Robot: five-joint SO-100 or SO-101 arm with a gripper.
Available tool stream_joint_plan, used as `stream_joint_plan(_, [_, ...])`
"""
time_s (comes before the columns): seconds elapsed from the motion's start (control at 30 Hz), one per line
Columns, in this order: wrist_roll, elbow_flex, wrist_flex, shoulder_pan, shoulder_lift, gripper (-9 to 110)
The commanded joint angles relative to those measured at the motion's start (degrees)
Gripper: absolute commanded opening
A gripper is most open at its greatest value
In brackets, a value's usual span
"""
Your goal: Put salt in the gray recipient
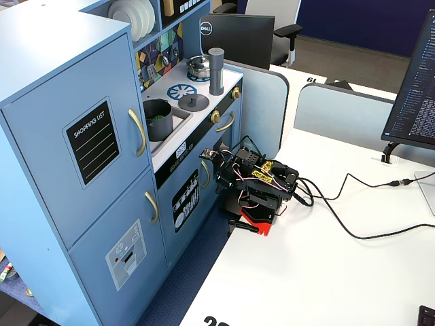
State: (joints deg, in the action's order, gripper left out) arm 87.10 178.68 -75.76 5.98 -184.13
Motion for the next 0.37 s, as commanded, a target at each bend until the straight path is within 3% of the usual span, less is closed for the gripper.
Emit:
stream_joint_plan(0.0, [0.7, -0.2, -0.3, -2.7, -0.4, 5])
stream_joint_plan(0.33, [0.7, -0.2, -0.3, -2.3, -0.4, 6])
